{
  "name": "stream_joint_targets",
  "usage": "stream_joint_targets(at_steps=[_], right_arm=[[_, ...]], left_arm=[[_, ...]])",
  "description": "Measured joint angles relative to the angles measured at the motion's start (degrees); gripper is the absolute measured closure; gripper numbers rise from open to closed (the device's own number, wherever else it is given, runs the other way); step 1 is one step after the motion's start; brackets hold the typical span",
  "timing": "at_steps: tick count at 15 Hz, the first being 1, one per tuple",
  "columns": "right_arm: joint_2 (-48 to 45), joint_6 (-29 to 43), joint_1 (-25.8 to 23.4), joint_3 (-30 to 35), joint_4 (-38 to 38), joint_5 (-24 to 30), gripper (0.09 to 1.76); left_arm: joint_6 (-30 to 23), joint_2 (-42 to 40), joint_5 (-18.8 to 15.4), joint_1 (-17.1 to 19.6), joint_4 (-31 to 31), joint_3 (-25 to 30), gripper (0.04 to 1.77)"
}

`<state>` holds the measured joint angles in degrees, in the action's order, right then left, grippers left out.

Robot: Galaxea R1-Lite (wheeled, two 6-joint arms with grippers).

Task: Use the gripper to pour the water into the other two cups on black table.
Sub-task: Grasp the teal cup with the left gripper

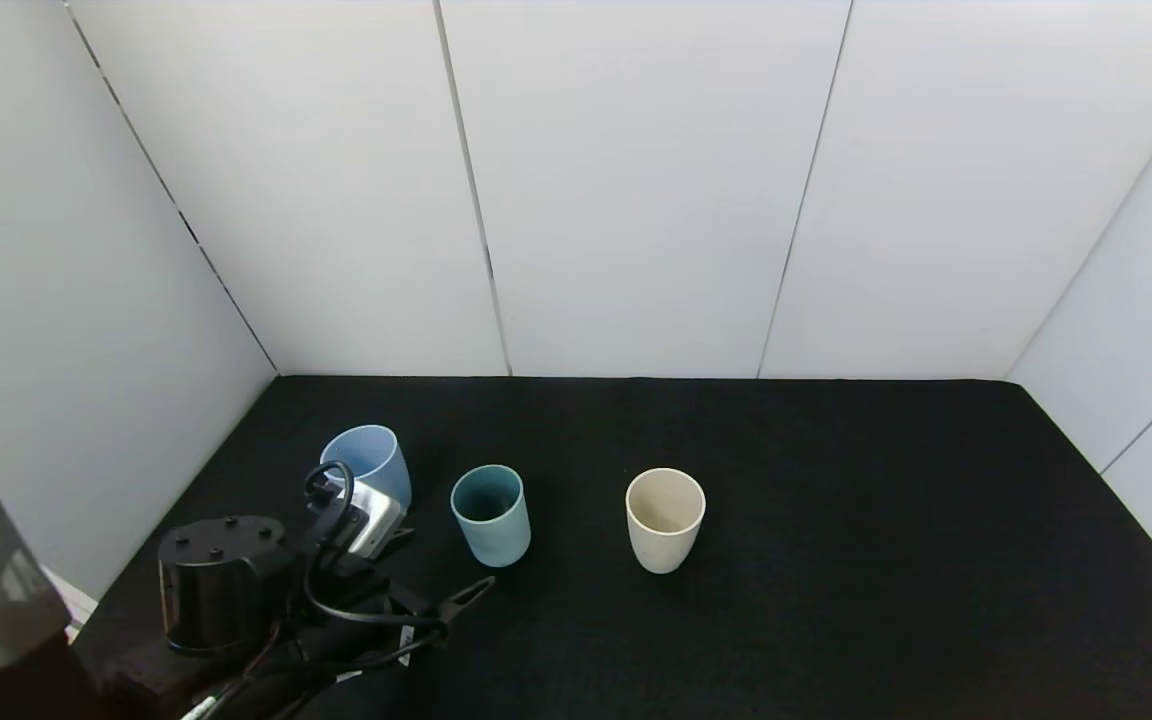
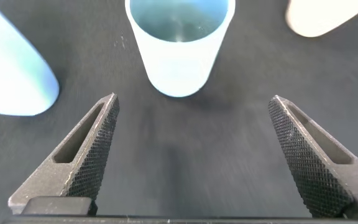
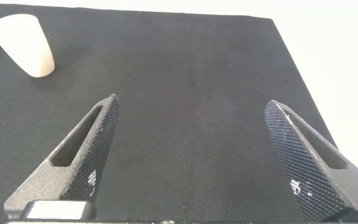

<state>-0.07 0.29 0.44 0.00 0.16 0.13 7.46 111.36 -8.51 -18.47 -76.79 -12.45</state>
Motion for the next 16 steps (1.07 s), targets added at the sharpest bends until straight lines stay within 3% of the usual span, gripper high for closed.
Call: stream_joint_targets(at_steps=[16], right_arm=[[0.0,0.0,0.02,0.0,-0.02,0.02,0.14]], left_arm=[[0.04,11.26,0.8,0.11,2.04,-14.67,0.09]])
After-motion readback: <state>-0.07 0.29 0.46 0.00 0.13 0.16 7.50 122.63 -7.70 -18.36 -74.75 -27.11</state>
